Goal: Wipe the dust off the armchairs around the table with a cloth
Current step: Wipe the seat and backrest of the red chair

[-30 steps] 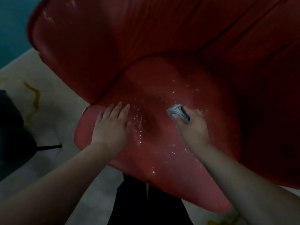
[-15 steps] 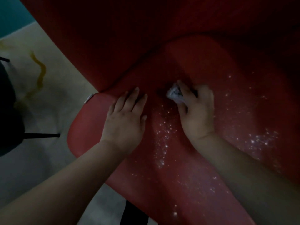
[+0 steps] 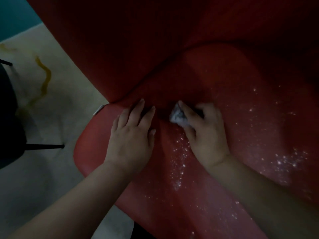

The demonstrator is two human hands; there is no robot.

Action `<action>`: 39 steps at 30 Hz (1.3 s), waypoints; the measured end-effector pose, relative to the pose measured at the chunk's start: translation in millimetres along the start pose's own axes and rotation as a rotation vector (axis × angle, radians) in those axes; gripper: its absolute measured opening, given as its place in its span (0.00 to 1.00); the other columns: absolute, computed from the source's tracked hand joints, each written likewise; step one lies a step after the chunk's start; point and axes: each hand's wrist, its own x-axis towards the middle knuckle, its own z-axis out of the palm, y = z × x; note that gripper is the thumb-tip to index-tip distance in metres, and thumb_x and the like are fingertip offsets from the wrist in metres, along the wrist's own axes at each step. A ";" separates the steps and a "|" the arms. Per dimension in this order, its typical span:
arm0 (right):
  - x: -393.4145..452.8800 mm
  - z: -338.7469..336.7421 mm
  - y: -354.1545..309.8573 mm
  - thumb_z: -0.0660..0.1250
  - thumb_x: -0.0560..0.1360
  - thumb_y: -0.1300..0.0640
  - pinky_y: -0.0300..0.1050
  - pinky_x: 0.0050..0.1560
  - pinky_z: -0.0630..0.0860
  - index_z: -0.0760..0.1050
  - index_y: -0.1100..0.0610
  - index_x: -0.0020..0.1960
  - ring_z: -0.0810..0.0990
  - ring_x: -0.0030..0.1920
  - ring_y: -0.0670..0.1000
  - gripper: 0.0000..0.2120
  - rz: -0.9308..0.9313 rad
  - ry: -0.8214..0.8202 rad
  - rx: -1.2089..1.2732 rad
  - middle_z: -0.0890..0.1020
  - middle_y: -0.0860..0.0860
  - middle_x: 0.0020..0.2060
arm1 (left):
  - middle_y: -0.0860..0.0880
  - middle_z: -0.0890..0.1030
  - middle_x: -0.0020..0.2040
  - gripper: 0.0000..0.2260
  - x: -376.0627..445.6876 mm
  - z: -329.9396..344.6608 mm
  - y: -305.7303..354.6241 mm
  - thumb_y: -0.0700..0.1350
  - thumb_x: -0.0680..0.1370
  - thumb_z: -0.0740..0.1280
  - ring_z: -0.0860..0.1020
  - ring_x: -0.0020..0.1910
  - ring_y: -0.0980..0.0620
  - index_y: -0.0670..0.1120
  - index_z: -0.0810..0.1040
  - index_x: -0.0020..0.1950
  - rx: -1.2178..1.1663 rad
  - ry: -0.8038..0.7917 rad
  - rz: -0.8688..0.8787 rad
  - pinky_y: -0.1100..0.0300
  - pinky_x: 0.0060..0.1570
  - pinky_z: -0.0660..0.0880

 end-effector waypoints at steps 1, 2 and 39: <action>-13.8 -4.7 2.8 0.68 0.75 0.56 0.57 0.49 0.76 0.72 0.51 0.69 0.72 0.49 0.56 0.22 -0.021 -0.020 0.010 0.74 0.56 0.51 | 0.50 0.56 0.78 0.25 -0.4 0.5 0.1 0.53 0.79 0.59 0.55 0.74 0.46 0.53 0.60 0.76 -0.002 0.005 -0.004 0.47 0.71 0.56; -22.9 -9.4 7.1 0.68 0.75 0.55 0.56 0.49 0.76 0.72 0.50 0.69 0.72 0.48 0.55 0.22 -0.028 -0.031 0.014 0.74 0.55 0.50 | 0.50 0.57 0.77 0.25 -0.9 1.1 0.3 0.53 0.79 0.59 0.55 0.74 0.46 0.53 0.61 0.76 -0.004 0.014 -0.003 0.47 0.70 0.56; -83.8 -7.4 -21.5 0.63 0.75 0.56 0.55 0.47 0.76 0.73 0.53 0.69 0.71 0.46 0.54 0.22 -0.037 -0.053 0.034 0.73 0.56 0.48 | 0.46 0.62 0.75 0.24 -79.4 15.5 -2.3 0.51 0.78 0.62 0.60 0.71 0.41 0.53 0.65 0.74 -0.031 0.091 -0.124 0.44 0.66 0.62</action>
